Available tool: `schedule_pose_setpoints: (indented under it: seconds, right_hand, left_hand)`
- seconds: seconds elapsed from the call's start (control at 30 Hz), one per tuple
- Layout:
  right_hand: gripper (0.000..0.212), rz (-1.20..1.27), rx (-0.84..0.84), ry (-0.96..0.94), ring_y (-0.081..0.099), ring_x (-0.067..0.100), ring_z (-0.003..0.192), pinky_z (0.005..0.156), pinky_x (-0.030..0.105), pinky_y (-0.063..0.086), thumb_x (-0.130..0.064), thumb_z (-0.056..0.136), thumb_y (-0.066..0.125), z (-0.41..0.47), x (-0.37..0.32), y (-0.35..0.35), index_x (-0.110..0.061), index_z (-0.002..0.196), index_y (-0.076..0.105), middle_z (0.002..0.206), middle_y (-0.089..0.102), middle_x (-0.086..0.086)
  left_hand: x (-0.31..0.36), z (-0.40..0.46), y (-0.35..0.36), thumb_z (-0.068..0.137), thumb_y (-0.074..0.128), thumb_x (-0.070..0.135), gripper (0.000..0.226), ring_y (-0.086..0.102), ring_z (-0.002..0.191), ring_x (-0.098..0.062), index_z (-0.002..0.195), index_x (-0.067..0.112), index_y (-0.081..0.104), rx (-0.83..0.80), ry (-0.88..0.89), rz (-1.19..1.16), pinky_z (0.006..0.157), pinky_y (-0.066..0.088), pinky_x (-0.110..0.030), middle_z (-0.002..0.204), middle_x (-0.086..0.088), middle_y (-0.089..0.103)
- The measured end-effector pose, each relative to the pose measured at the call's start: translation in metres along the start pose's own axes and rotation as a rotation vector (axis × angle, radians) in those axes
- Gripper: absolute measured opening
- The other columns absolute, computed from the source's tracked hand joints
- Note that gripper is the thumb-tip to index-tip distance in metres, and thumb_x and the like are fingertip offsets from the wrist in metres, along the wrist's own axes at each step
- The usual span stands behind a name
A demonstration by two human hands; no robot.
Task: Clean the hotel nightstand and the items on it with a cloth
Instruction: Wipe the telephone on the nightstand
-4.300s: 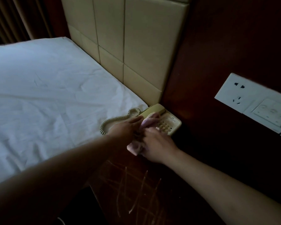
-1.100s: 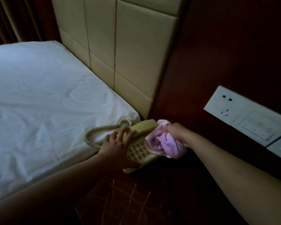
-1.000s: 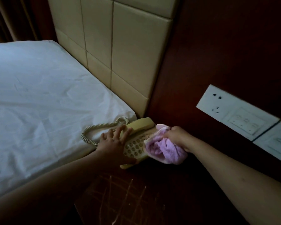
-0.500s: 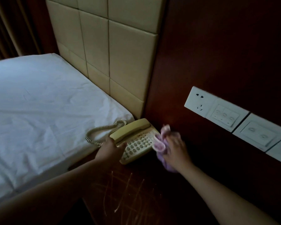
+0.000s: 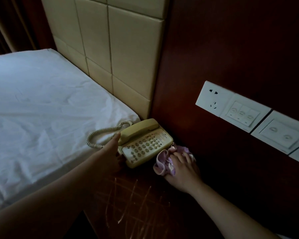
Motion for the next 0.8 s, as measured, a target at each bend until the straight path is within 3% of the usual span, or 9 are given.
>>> schedule_pose_setpoints:
  seconds: [0.07,0.13,0.23,0.43,0.53,0.6,0.7,0.8]
  right_hand:
    - [0.091,-0.021,0.022,-0.023,0.026,0.026,0.146,0.121,0.046,0.017,-0.082,0.071,0.035,0.001,0.001,0.001,-0.027,0.143,0.044,0.153,0.038,-0.007]
    - [0.085,-0.022,0.067,-0.048,0.031,0.025,0.143,0.120,0.045,0.020,-0.079,0.073,0.040,0.000,-0.001,-0.001,-0.026,0.139,0.048,0.149,0.044,-0.007]
    - [0.074,0.003,0.131,-0.066,0.039,0.023,0.137,0.116,0.043,0.028,-0.070,0.076,0.048,0.002,0.002,0.001,-0.027,0.135,0.053,0.142,0.050,-0.008]
    - [0.054,0.071,0.254,-0.072,0.052,0.018,0.123,0.103,0.039,0.046,-0.048,0.078,0.060,0.002,0.007,0.004,-0.029,0.128,0.060,0.132,0.059,-0.013]
    - [0.052,0.076,0.255,-0.053,0.053,0.016,0.122,0.098,0.039,0.049,-0.051,0.082,0.052,0.003,0.006,0.006,-0.031,0.129,0.059,0.132,0.060,-0.014]
    - [0.055,0.112,0.247,-0.035,0.052,0.013,0.127,0.101,0.037,0.048,-0.049,0.082,0.055,0.005,0.008,0.007,-0.034,0.135,0.056,0.137,0.058,-0.015]
    - [0.059,0.451,0.256,0.071,0.052,0.006,0.128,0.104,0.030,0.046,-0.031,0.083,0.064,0.005,0.017,-0.002,-0.040,0.140,0.052,0.141,0.056,-0.017]
    - [0.025,1.177,0.362,0.459,0.070,0.011,0.092,0.074,0.028,0.055,-0.033,0.096,0.063,0.005,0.046,-0.009,-0.035,0.120,0.065,0.104,0.073,-0.010]
  left_hand:
    - [0.003,-0.003,0.005,0.094,0.058,0.056,0.066,0.071,0.080,-0.030,0.139,0.008,0.053,-0.015,0.021,-0.003,0.056,0.057,-0.034,0.114,-0.016,0.072]
    - [0.007,-0.005,0.011,0.099,0.053,0.050,0.056,0.068,0.063,-0.029,0.132,0.005,0.054,-0.069,0.035,-0.025,0.051,0.054,-0.033,0.083,-0.017,0.070]
    - [0.011,-0.009,0.015,0.101,0.053,0.042,0.042,0.062,0.080,-0.031,0.125,0.008,0.048,-0.052,0.093,-0.024,0.063,0.047,-0.042,0.091,-0.018,0.062]
    - [0.011,0.000,0.019,0.083,0.074,0.050,0.070,0.073,0.100,-0.042,0.139,0.016,0.049,-0.115,0.114,-0.090,0.077,0.059,-0.054,0.117,-0.023,0.072]
    - [0.009,0.003,0.016,0.081,0.077,0.048,0.075,0.070,0.106,-0.046,0.142,0.017,0.047,-0.110,0.113,-0.070,0.090,0.053,-0.063,0.122,-0.024,0.070]
    - [0.010,0.001,0.016,0.084,0.074,0.048,0.069,0.070,0.106,-0.044,0.141,0.017,0.048,-0.104,0.129,-0.077,0.092,0.054,-0.060,0.121,-0.024,0.070]
    - [0.013,-0.004,0.017,0.090,0.067,0.046,0.057,0.071,0.102,-0.041,0.135,0.014,0.051,-0.085,0.124,-0.113,0.076,0.059,-0.048,0.118,-0.023,0.070]
    - [0.019,-0.012,0.020,0.089,0.069,0.047,0.056,0.070,0.101,-0.037,0.129,0.011,0.056,-0.080,0.110,-0.205,0.071,0.058,-0.043,0.116,-0.020,0.070]
Point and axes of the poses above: each hand's wrist, its own z-axis towards the middle knuckle, its own y-axis out of the palm, x = y × z, the point moved 8 cm from there along z, towards the middle knuckle
